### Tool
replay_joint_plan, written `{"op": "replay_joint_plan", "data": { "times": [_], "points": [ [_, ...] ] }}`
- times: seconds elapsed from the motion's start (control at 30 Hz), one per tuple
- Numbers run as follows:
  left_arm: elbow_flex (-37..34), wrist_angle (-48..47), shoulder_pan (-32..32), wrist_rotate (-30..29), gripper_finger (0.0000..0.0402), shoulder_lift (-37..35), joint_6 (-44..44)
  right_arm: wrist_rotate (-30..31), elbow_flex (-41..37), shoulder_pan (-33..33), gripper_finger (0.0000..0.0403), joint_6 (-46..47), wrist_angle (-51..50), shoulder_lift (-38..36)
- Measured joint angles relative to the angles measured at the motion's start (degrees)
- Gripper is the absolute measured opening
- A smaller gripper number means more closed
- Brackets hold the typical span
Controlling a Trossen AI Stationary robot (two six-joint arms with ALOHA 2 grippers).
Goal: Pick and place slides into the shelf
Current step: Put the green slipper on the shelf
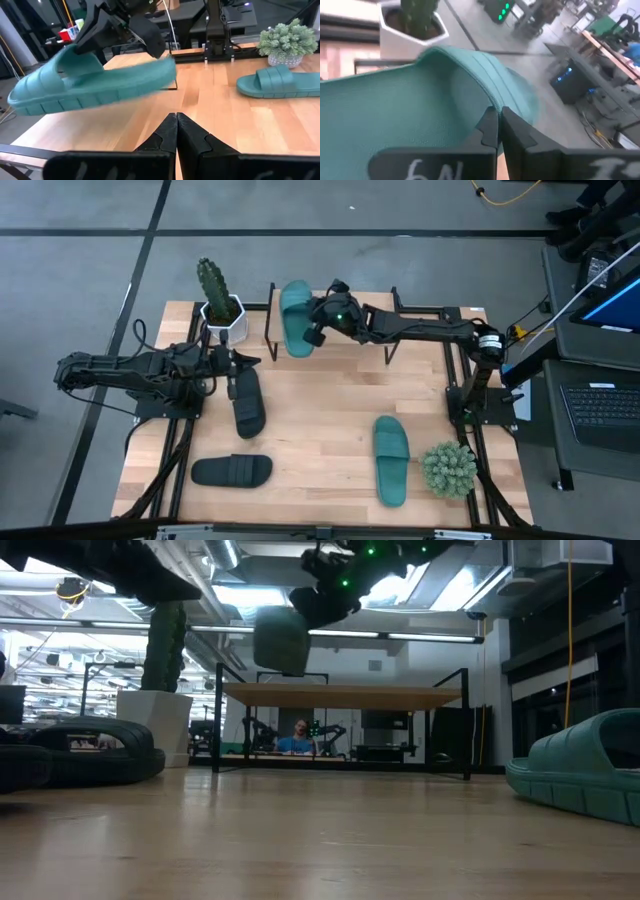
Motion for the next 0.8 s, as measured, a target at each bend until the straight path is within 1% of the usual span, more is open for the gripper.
{"op": "replay_joint_plan", "data": {
  "times": [0.1,0.23,0.43,0.5,0.63,0.8],
  "points": [
    [0.0,0.0,0.0,0.0,0.0,0.0,0.0,-0.2,-0.8,-0.6,0.001,0.0,2.2,0.0],
    [0.0,0.1,0.0,0.0,0.0,0.0,0.0,0.3,-0.9,-1.0,0.001,0.0,2.6,0.0],
    [0.0,0.2,0.0,0.0,0.0,0.0,0.0,-0.2,-0.7,-1.0,0.001,-0.6,2.9,2.0],
    [0.0,0.2,0.0,0.0,0.0,0.0,0.0,-0.1,0.5,-1.1,0.001,-1.7,2.4,3.0],
    [0.0,0.2,0.0,0.0,0.0,0.0,-1.1,0.2,6.3,-1.2,0.0009,-2.7,-4.3,3.9],
    [0.0,0.2,0.0,-0.1,0.0,0.0,-1.2,0.7,13.9,-1.9,0.0009,0.8,-14.5,5.2]
  ]
}}
